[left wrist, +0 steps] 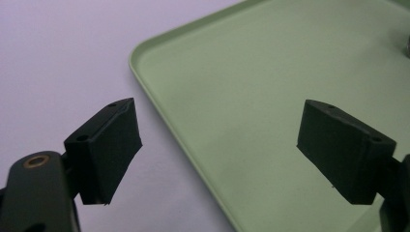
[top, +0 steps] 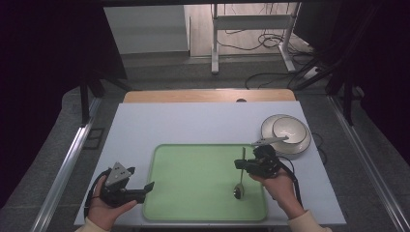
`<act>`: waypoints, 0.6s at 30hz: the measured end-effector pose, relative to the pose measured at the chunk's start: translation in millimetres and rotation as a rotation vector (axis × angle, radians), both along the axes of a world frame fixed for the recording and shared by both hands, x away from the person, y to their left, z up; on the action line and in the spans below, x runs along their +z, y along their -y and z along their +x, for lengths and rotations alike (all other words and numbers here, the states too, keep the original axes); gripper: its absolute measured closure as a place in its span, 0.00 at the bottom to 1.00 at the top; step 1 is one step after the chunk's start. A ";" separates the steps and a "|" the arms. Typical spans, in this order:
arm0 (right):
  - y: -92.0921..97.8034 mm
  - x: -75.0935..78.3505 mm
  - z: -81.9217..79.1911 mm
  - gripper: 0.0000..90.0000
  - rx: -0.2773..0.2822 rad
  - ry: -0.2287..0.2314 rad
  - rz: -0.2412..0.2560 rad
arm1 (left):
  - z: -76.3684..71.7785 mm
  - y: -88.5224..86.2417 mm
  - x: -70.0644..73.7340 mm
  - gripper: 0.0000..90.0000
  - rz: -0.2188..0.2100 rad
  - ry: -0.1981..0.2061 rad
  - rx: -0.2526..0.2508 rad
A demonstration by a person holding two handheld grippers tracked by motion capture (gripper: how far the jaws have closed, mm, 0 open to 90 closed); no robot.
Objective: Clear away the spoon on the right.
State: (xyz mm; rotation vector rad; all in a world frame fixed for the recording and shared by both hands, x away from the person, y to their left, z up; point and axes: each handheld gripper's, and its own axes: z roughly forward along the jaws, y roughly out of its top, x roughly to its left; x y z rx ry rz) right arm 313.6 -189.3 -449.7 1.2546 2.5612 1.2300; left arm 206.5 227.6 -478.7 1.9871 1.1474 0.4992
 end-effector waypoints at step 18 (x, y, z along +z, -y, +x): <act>-4.4 -36.9 16.9 0.81 -0.068 -0.094 -0.117 | 1.2 1.9 -2.5 0.17 0.013 -0.007 -0.009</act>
